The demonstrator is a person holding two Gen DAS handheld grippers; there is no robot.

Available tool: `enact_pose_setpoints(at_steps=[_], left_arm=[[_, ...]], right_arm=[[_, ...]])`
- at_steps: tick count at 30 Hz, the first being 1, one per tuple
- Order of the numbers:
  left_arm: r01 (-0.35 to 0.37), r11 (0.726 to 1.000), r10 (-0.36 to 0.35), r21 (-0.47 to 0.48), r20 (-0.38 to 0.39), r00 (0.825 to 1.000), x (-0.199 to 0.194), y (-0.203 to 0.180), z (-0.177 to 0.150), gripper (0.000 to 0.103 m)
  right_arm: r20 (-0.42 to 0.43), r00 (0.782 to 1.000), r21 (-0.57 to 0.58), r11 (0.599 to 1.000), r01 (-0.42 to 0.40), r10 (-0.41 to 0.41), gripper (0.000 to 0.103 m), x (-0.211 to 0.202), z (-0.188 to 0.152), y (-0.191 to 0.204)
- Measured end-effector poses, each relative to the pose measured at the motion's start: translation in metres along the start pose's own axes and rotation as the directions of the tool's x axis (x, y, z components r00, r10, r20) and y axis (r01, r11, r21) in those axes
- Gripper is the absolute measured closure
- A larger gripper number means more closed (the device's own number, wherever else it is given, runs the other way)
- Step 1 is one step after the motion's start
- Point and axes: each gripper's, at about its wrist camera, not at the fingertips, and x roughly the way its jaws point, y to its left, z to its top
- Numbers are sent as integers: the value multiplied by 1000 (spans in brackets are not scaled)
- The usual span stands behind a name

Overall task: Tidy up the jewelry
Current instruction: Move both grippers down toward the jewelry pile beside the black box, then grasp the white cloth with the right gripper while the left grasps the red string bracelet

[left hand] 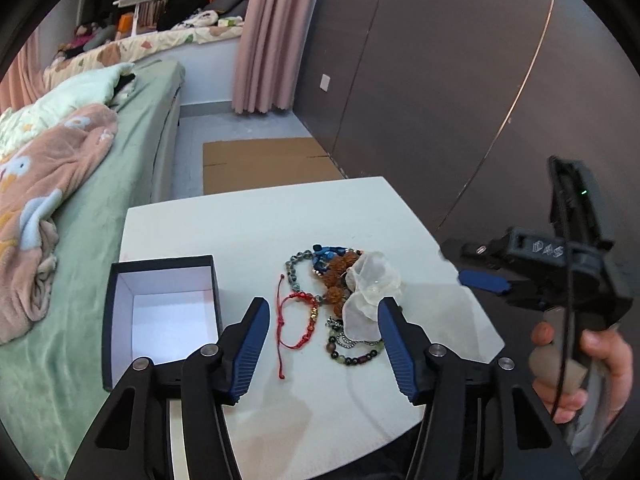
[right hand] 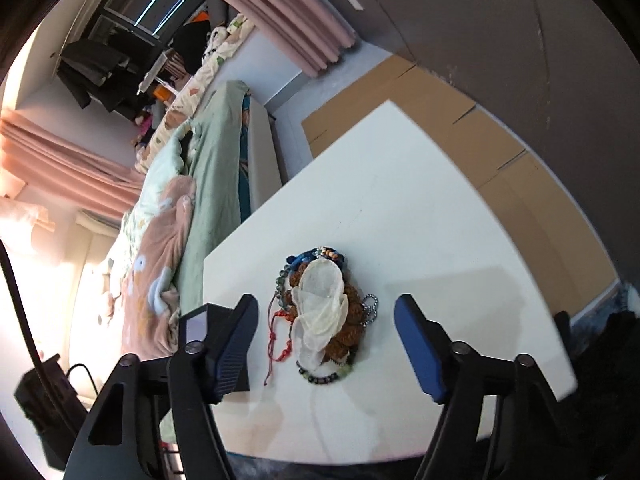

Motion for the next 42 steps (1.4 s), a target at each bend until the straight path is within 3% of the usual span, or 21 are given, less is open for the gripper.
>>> enact_pose_setpoints(at_steps=[3,11,14,15,16,29,33,35,39,42], left_arm=[[-25,1000,25,13,-16,1000,12,3,0,46],[-46,999,46,-7,-42,998,35,12,3,51],[-48,999,49,11,-54,997,41,8,1,51],[-53,998,54,21,-61,997,43,7,0,52],[-58,998,60,33,-68,996,45,5,-1,52],[-66,989,86,130,-149,985,89,-12,-16,70],[-81,985,105,155,-155,982,102,-14,-14,73],[-105,983,129,153,-155,979,108,-13,-15,84],[-115,984,140,134,-193,971,121,-9,-21,84],[-134,975,164,178,-168,972,120,-13,-23,84]], right_arm=[[-52,999,38,999,13,-11,49,23,0,-14],[-86,995,11,998,58,-57,51,47,2,-8],[-112,991,2,997,76,-76,72,56,-1,-5],[-124,990,-3,997,75,-75,89,59,-2,-5],[-129,989,-4,997,73,-73,97,60,-2,-6],[35,997,35,997,-66,65,100,6,2,-15],[48,997,51,997,-61,59,100,0,2,-18],[49,997,59,996,-63,61,100,0,3,-19],[36,997,63,995,-73,71,100,2,5,-17],[31,995,64,994,-93,91,100,4,7,-15]])
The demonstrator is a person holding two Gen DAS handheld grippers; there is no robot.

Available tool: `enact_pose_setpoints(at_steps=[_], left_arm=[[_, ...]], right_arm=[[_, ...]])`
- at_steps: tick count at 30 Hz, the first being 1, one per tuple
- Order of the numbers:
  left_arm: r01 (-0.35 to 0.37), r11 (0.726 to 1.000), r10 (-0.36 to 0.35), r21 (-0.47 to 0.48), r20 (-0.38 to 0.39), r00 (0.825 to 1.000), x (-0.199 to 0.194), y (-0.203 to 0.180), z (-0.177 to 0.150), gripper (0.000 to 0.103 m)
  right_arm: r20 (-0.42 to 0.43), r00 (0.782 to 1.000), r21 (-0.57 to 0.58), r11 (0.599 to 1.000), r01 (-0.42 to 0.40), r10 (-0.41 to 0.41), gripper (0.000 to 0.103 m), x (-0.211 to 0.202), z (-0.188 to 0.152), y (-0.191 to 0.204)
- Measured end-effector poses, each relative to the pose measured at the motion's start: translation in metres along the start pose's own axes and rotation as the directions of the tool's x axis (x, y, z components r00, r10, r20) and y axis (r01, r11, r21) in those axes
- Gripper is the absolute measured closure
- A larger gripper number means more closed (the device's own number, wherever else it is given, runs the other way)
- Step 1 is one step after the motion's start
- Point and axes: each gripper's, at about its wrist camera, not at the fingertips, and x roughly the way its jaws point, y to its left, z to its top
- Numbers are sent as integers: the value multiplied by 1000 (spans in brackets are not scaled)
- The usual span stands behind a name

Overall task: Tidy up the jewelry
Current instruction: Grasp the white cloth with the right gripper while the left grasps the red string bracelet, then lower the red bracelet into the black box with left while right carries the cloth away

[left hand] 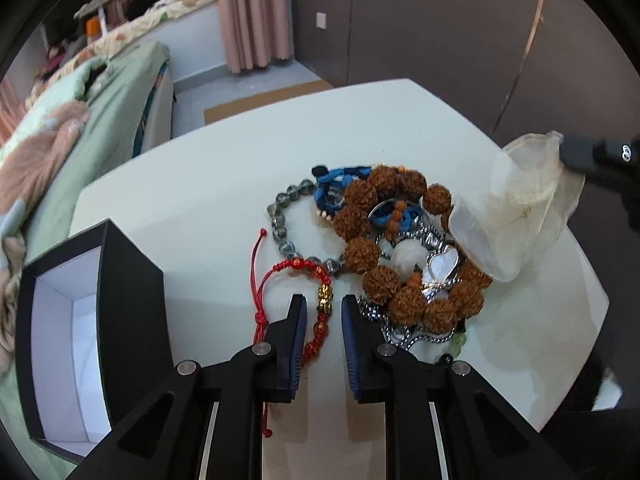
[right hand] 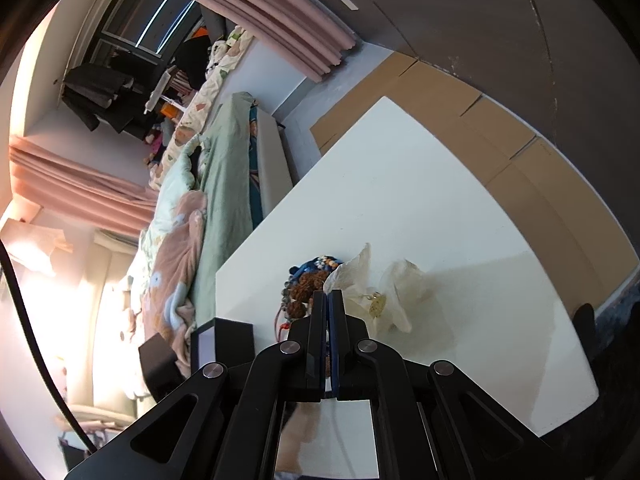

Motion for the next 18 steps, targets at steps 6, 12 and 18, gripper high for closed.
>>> enact_pose_setpoints(at_steps=[6,12,18], left_arm=[[48,998,-47,-38,36,998,-15,8,1,96],[63,996,-55,-64,130,990,-61,25,5,96],[67,992,-43,-111,209,977,-103,51,7,96]], right_arm=[[29,995,-59,994,-94,96,100,-4,-4,23],[39,981,-99,978,-186,190,100,1,-10,47],[39,966,-135,959,-249,257,100,11,-21,69]])
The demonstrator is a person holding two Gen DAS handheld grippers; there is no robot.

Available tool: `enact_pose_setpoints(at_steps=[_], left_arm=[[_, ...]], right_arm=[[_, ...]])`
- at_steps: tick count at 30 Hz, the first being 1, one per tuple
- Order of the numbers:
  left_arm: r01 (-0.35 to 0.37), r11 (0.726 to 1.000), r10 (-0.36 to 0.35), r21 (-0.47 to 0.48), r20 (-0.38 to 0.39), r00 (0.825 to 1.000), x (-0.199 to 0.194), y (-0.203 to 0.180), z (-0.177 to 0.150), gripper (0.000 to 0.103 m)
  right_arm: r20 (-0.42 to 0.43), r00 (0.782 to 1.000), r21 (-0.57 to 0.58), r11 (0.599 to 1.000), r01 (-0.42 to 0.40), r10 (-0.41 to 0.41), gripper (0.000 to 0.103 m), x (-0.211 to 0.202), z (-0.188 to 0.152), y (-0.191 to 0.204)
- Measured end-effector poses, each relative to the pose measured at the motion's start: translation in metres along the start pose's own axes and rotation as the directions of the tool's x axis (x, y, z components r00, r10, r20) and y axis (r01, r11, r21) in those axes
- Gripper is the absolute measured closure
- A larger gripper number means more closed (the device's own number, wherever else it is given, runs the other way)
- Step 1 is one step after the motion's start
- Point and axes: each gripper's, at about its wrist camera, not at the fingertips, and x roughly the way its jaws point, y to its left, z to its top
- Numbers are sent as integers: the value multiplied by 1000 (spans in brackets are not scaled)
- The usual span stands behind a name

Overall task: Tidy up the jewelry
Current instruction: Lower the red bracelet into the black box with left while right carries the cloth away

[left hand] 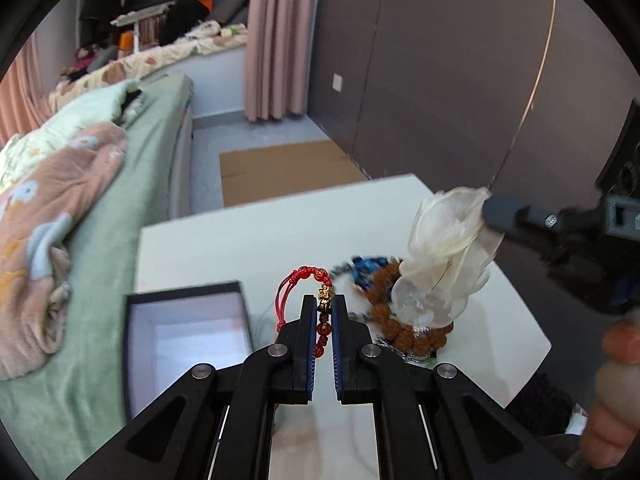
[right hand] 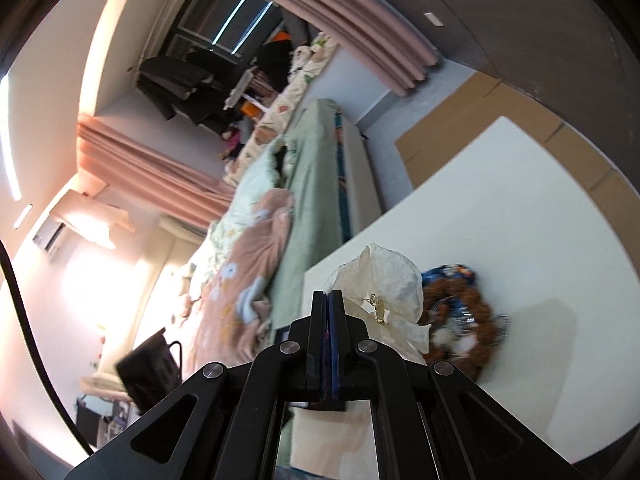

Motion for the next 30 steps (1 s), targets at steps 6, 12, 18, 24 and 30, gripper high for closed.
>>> enact_pose_setpoints(at_steps=[6,12,18,24,30], left_arm=[[-21,999,22,-25,57,998,-33,23,6,96],[-48,996,54,-74,87,995,-55,57,1,96],[-72,989,83,-128,83,993,-69,86,-9,96],[-72,988,84,-134,84,993,-73,90,-8,96],[-49,991,57,-128,59,997,-60,78,-1,96]], right_arm=[[-10,997,-29,996,-78,78,100,20,-9,19],[-27,991,-62,990,-130,128,100,36,-19,36],[-62,975,-88,972,-216,211,100,61,-30,60],[-164,980,-72,989,-128,115,29,99,-42,63],[-75,996,-13,998,-54,53,24,71,-29,34]])
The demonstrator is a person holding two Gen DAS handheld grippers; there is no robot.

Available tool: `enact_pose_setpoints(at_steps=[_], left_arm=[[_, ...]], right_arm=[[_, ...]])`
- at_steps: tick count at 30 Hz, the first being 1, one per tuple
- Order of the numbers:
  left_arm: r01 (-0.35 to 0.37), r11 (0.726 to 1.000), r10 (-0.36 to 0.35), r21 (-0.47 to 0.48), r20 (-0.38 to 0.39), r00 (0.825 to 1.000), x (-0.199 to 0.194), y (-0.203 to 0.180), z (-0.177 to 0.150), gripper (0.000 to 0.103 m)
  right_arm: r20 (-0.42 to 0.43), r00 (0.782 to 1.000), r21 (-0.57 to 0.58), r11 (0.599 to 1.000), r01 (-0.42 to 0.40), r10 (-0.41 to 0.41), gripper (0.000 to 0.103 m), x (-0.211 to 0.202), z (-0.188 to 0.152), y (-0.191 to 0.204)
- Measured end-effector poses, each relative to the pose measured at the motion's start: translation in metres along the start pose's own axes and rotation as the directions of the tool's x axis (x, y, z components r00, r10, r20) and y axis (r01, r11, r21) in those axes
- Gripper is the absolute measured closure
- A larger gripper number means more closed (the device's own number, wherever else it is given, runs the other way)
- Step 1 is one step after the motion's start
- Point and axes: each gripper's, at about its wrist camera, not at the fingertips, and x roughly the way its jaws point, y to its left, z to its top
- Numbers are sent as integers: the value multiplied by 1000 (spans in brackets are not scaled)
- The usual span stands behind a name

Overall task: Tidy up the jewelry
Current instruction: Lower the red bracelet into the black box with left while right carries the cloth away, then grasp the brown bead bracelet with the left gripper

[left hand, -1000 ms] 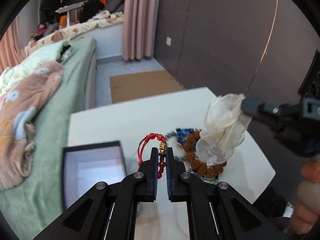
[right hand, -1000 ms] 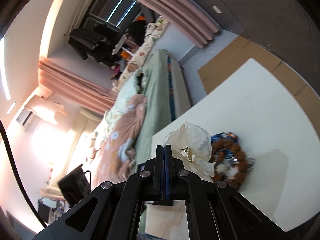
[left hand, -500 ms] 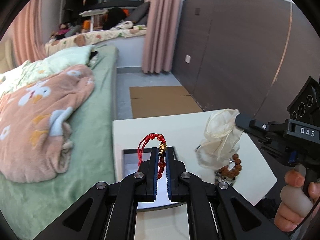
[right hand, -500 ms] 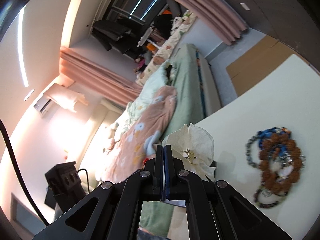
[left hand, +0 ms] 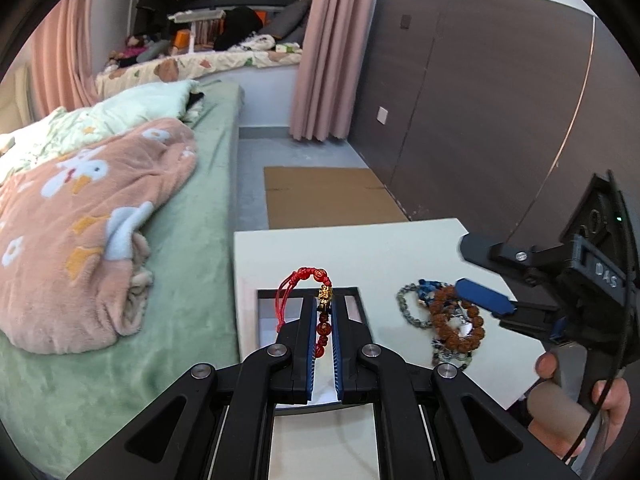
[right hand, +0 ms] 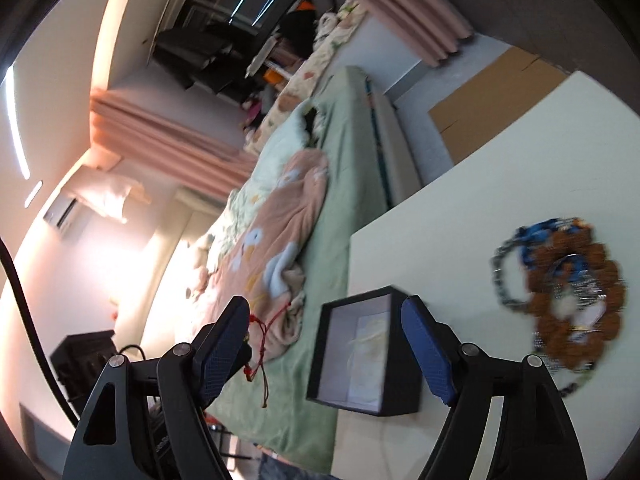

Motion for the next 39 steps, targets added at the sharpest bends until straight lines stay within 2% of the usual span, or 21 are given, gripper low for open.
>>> enact_pose_setpoints(at_steps=[1,4,6,7,8,9,10,11,13,22,27,33,39], left_arm=[[-7,1000,7,2,-7,1000,3,-3,2,96],[-86,995,88,41,-46,995,17,-14,7,95],[-87,996,89,34,-73,993,23,-16,7,91],[-67,998,68,21,-83,994,25,-16,6,82],[-42,999,42,6,-89,995,26,-16,5,62],[-30,1000,30,-6,-91,995,27,-18,4,49],[-32,999,31,-10,-84,996,27,-20,3,31],[-33,999,32,-13,-65,997,24,-23,2,26],[-20,1000,19,-12,-46,999,22,-30,1,26],[23,998,-18,55,-81,997,46,-87,-3,26],[40,995,-30,92,-108,994,63,-114,-8,26],[61,991,-44,119,-139,989,85,-141,-14,27],[80,990,-58,115,-187,981,109,-159,-20,41]], right_arm=[[11,1000,1,1000,8,-8,24,-6,1,-2],[48,998,0,999,34,-34,24,-27,5,-6],[63,997,0,999,37,-37,24,-41,6,-8],[68,997,-2,999,39,-39,24,-47,8,-10],[75,996,-4,999,43,-42,24,-52,11,-9],[84,995,-7,999,47,-46,24,-60,14,-11],[93,995,-9,999,47,-46,24,-67,15,-11],[103,994,-9,999,47,-46,24,-75,16,-14],[112,992,-3,998,59,-58,24,-86,18,-18],[108,979,71,984,166,-173,24,-134,22,-57],[93,964,91,966,240,-249,24,-161,20,-80],[83,959,134,957,259,-271,24,-184,18,-102],[65,958,195,945,262,-279,24,-192,19,-119]])
